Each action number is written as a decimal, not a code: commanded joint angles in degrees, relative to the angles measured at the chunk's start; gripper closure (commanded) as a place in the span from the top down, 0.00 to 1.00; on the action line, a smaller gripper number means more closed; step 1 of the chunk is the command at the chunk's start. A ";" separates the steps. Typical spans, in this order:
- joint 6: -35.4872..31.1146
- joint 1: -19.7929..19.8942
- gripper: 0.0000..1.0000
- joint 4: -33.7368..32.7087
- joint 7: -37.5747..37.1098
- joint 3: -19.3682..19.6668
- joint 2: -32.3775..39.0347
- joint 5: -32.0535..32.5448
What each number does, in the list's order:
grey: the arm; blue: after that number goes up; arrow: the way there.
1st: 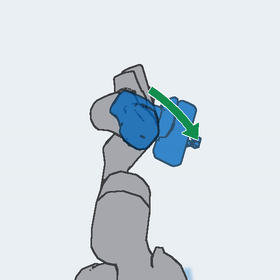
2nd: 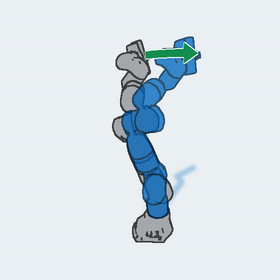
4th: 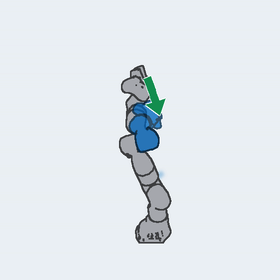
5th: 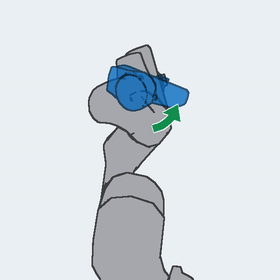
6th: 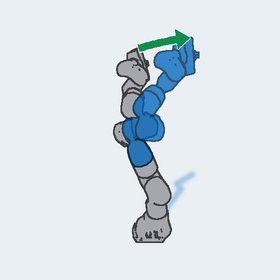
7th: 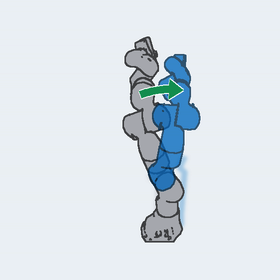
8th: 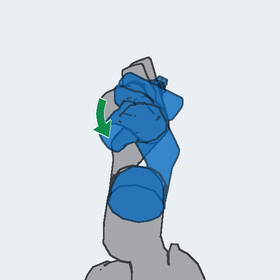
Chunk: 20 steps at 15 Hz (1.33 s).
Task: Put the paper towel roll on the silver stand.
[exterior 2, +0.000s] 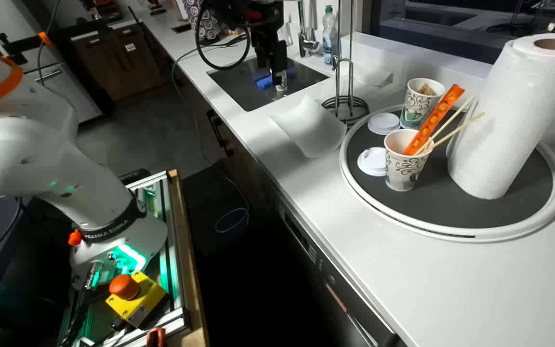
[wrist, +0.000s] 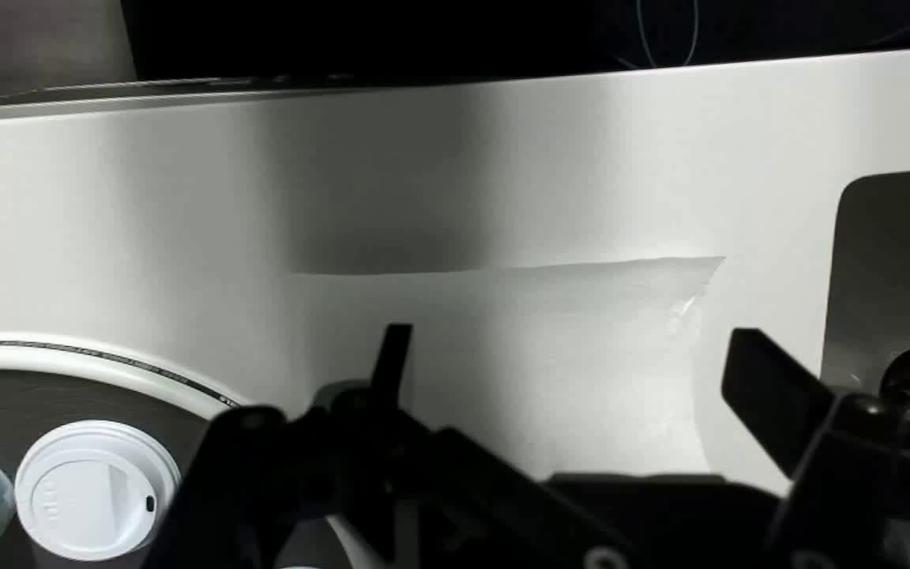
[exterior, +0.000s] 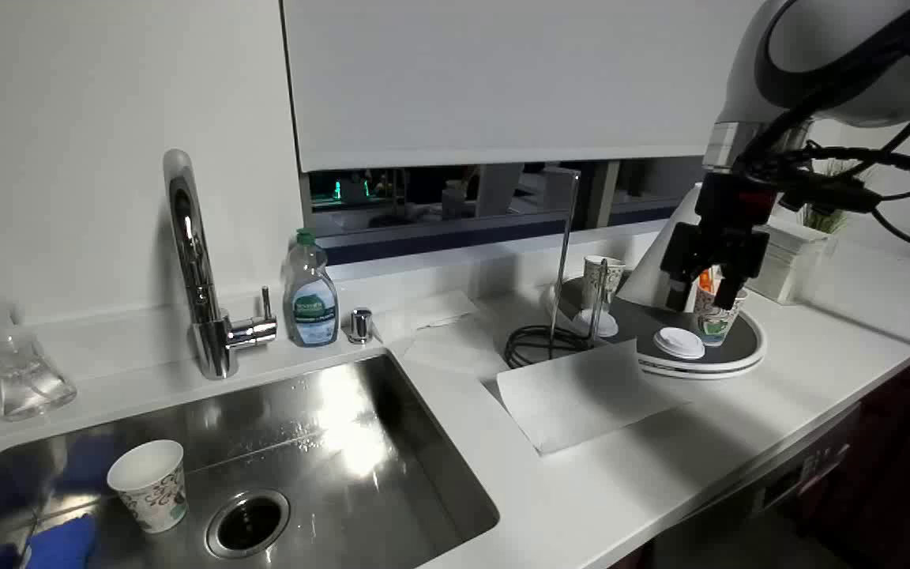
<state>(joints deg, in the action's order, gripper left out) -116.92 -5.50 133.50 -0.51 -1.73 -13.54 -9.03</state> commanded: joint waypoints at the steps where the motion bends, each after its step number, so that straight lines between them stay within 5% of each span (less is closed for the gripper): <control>1: 0.13 0.57 1.00 -0.08 0.11 -0.52 0.01 -0.12; 12: -4.80 11.62 1.00 -6.05 -22.22 3.50 3.25 5.65; 17: -4.29 10.47 1.00 -4.65 -17.70 3.57 1.82 4.00; 18: -7.09 11.69 1.00 -5.51 -26.58 2.40 3.06 6.94; 20: -6.86 12.94 1.00 -8.51 -29.05 4.13 4.70 5.64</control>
<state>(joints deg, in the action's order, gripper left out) -122.88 5.55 128.68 -23.80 1.50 -11.50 -4.05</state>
